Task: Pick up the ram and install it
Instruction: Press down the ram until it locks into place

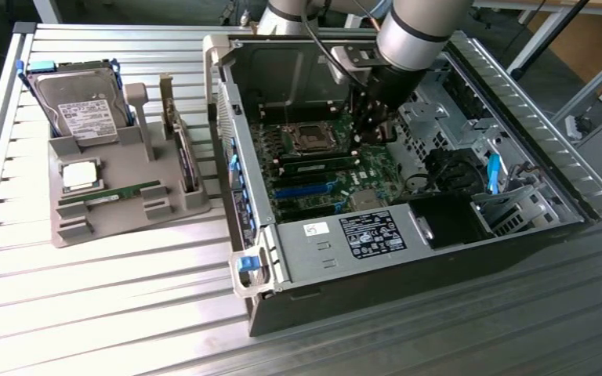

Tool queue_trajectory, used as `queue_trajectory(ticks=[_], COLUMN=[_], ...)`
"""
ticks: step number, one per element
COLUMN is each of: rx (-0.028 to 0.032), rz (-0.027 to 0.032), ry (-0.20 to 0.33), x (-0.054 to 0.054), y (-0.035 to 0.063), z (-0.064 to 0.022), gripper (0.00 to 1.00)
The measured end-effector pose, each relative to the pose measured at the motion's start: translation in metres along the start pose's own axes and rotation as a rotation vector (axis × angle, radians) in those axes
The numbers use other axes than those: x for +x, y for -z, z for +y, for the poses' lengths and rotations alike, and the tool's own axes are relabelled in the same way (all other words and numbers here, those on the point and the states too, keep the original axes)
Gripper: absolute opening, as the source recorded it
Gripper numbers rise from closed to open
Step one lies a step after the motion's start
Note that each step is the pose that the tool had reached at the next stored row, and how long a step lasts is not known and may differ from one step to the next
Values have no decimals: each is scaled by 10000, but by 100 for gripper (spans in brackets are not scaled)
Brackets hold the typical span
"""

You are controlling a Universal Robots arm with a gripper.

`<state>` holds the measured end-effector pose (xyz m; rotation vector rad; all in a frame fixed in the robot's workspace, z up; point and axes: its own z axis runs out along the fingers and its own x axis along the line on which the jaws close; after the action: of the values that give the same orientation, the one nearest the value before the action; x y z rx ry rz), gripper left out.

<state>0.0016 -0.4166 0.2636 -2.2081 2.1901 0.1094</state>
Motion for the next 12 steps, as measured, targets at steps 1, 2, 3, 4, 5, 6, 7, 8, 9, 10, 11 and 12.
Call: queue_trajectory(ticks=[1, 2, 3, 4, 5, 6, 7, 8, 9, 10, 11, 12], rx=[-3, -6, -9, -10, -12, -12, -12, -11, -12, -12, -12, -12], rz=[-1, -1, -1, -2, 0, -3, -3, -3, -1, -2, -2, -2], ry=[0, 0, 0, -1, 0, -2, -2, -1, -1, -1, -1, -1], x=[-4, -8, -12, -16, -17, -17, -17, -17, -17, -17, -17, -17], y=[21, 46, 84, 116, 134, 134, 134, 134, 135, 135, 135, 135], z=[-32, -61, -98, -121, -131, -132, -133, -133, -133, -133, -133, -133], gripper=[9, 9, 9, 9, 9, 9, 9, 9, 9, 9, 9, 9])
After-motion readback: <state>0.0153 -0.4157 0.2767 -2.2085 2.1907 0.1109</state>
